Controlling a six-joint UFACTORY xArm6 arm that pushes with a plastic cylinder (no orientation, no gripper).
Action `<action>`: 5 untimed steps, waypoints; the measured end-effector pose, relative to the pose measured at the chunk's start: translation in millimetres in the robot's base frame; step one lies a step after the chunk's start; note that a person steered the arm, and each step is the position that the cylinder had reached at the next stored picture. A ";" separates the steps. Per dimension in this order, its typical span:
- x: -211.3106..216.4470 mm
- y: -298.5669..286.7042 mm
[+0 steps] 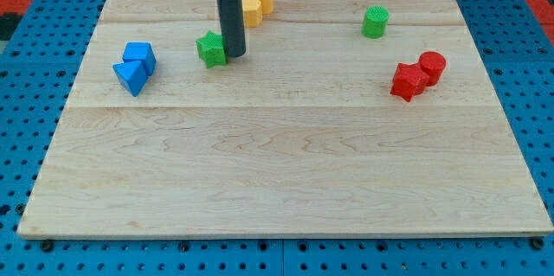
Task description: Slide the green star diagonal to the green circle
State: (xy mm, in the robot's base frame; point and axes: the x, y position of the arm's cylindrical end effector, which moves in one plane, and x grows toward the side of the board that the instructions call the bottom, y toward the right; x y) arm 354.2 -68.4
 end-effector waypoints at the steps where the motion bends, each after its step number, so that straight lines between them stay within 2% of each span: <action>1: 18.3 -2.4; 3: 18.3 -40.2; 5: 16.2 -44.1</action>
State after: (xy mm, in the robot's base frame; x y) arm 370.4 -112.5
